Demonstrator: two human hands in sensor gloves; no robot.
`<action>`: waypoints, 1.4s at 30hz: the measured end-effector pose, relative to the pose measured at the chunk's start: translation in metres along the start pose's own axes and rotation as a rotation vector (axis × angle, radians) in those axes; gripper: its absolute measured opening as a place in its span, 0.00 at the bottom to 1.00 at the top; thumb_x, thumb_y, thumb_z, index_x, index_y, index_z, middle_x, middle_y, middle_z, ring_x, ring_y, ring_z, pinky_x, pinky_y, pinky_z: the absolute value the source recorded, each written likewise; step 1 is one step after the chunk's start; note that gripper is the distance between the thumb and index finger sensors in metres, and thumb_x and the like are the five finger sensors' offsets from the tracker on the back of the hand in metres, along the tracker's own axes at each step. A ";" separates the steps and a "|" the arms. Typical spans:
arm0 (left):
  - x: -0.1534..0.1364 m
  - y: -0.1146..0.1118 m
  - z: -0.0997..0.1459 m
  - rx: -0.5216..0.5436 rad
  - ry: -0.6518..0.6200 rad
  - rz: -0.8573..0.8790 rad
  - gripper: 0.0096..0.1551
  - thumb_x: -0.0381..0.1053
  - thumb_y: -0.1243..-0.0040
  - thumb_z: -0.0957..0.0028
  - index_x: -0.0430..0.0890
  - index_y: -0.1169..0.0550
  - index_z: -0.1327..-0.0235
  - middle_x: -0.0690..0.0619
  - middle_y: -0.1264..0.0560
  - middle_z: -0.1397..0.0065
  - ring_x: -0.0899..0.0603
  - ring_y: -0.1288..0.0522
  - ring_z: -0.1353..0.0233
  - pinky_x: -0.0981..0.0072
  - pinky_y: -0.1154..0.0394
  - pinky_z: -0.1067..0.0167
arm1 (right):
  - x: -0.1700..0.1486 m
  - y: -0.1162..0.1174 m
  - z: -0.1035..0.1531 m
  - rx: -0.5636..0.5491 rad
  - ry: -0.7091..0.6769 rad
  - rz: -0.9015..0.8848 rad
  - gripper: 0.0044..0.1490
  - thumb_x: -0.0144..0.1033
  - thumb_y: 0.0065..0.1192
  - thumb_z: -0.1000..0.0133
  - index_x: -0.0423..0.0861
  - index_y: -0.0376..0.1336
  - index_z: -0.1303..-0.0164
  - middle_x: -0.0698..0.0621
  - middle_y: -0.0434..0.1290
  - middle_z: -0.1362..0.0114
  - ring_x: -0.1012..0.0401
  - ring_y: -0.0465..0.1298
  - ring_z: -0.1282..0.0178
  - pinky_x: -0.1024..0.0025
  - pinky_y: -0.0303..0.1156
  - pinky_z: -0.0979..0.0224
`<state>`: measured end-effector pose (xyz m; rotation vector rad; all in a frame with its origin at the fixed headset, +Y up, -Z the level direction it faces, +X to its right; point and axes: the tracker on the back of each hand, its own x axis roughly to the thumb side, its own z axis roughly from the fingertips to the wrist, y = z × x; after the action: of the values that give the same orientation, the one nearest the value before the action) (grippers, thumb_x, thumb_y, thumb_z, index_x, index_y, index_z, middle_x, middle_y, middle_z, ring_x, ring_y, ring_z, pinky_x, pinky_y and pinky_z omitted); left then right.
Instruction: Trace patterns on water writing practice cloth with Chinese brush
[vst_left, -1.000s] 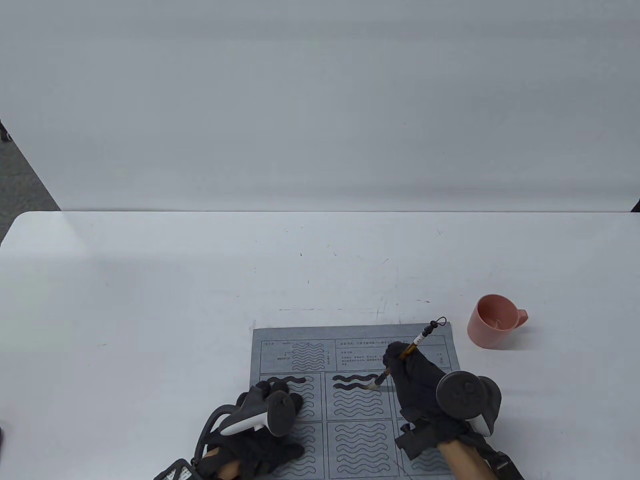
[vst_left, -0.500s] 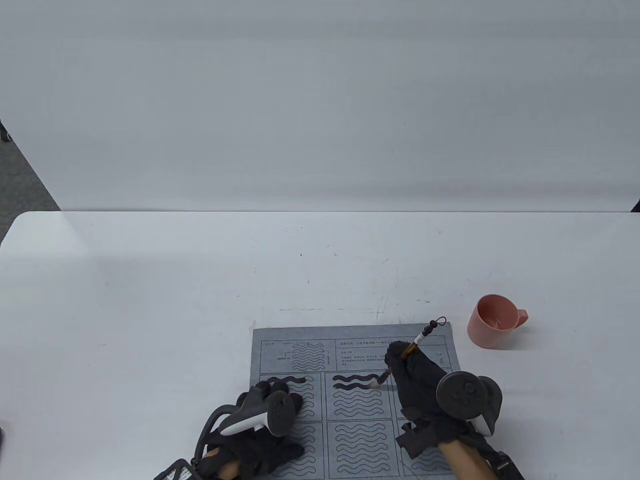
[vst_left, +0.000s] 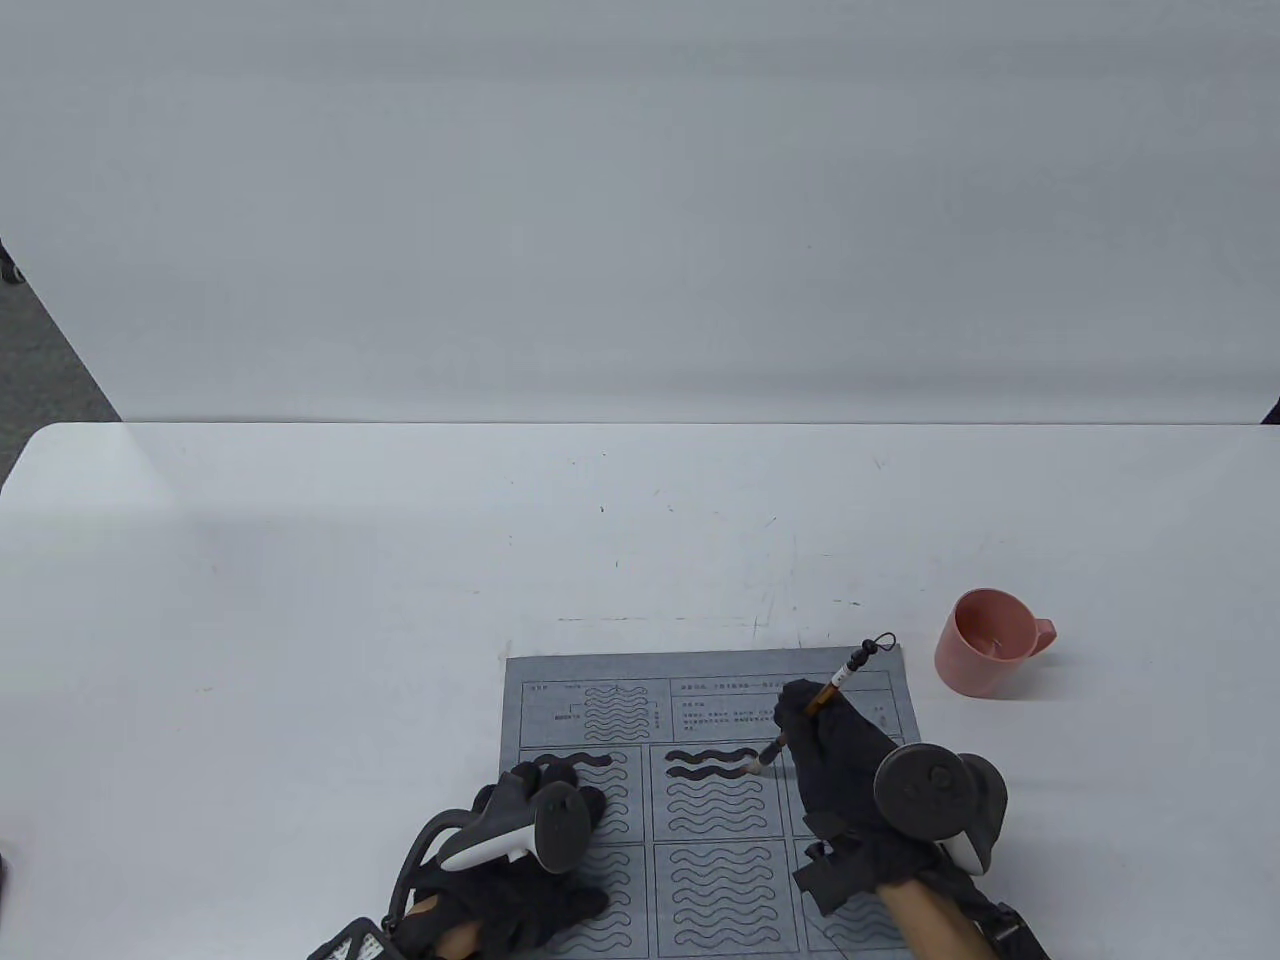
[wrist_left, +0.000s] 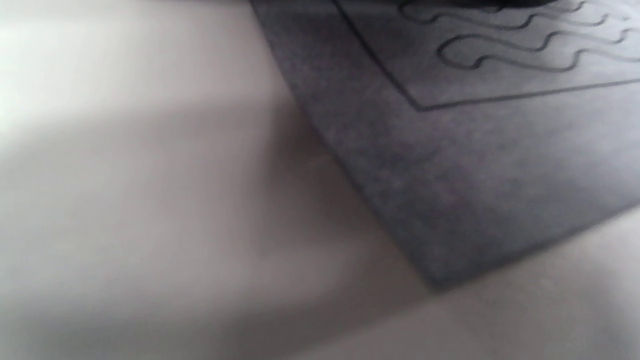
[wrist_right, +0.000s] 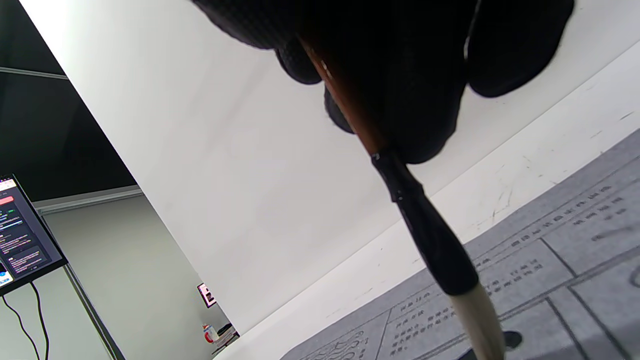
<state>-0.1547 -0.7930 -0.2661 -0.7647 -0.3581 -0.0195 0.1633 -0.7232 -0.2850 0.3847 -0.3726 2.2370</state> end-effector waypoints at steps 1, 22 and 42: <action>0.000 0.000 0.000 0.000 0.000 0.000 0.56 0.74 0.62 0.51 0.64 0.79 0.31 0.55 0.88 0.25 0.37 0.88 0.24 0.35 0.79 0.28 | 0.000 0.000 0.000 0.001 0.001 0.000 0.25 0.33 0.50 0.41 0.37 0.61 0.36 0.39 0.76 0.36 0.44 0.82 0.43 0.34 0.71 0.36; 0.000 0.000 0.000 0.000 0.000 0.000 0.56 0.74 0.62 0.51 0.64 0.80 0.31 0.55 0.88 0.25 0.37 0.88 0.24 0.35 0.79 0.28 | -0.001 -0.002 0.000 -0.014 0.007 0.018 0.25 0.35 0.52 0.40 0.38 0.63 0.36 0.39 0.77 0.37 0.44 0.82 0.45 0.34 0.71 0.36; 0.000 0.000 -0.001 0.001 0.000 -0.001 0.56 0.74 0.62 0.51 0.64 0.80 0.31 0.55 0.88 0.25 0.37 0.88 0.24 0.35 0.79 0.28 | 0.003 -0.004 0.000 -0.036 -0.004 0.011 0.25 0.35 0.51 0.40 0.38 0.62 0.36 0.39 0.77 0.37 0.44 0.82 0.45 0.35 0.71 0.36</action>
<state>-0.1548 -0.7934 -0.2665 -0.7640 -0.3585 -0.0202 0.1649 -0.7189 -0.2832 0.3690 -0.4171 2.2375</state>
